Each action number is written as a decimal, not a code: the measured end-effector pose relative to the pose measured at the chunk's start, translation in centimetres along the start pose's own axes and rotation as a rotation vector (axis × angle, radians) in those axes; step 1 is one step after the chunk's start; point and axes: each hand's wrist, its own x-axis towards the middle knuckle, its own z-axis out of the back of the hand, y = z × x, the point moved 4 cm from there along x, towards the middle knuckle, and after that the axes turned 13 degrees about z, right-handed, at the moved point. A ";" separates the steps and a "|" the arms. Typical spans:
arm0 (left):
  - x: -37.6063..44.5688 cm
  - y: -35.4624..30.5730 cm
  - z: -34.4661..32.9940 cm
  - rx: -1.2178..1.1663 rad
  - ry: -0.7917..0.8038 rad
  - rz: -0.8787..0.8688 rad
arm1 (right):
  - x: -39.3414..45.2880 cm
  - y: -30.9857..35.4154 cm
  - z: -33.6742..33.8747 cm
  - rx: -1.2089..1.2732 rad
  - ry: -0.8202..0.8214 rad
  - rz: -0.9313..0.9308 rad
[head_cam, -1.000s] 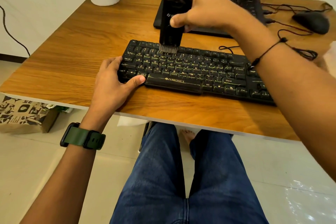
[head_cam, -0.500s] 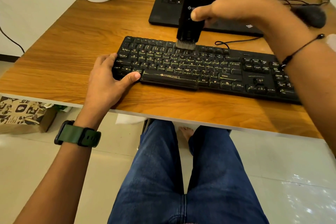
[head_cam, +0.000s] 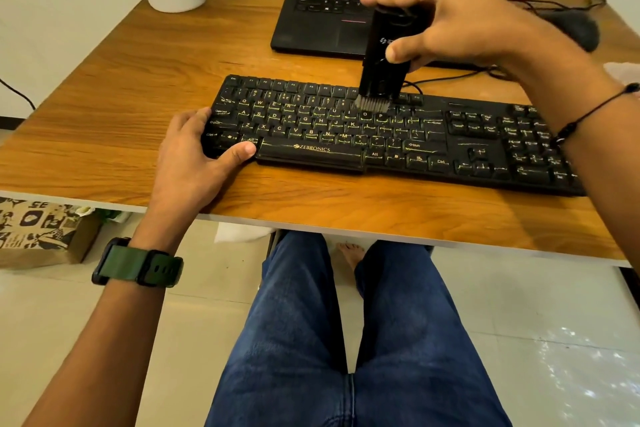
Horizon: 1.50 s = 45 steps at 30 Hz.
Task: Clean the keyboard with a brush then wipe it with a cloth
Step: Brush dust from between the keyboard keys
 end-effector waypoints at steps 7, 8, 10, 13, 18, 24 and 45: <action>0.1 0.1 0.0 -0.005 -0.006 -0.015 | 1.5 1.5 -1.5 -0.017 -0.032 0.053; 0.1 0.1 0.0 -0.004 -0.007 -0.016 | 1.6 1.3 -1.7 -0.029 -0.019 0.051; 0.1 0.2 -0.1 -0.002 -0.010 -0.017 | 1.3 0.8 -1.6 -0.045 -0.001 0.034; 0.1 0.1 -0.1 -0.003 -0.004 -0.021 | -0.2 -0.4 -0.5 -0.030 -0.012 -0.013; 0.1 0.2 -0.1 -0.002 0.000 -0.012 | -2.5 -1.5 1.5 -0.013 -0.037 -0.073; 0.0 0.1 0.0 0.002 0.000 -0.015 | -2.3 -0.6 2.1 -0.003 -0.070 -0.040; -0.4 -0.3 0.1 0.015 0.001 0.007 | -5.4 -2.3 4.1 -0.045 -0.007 -0.072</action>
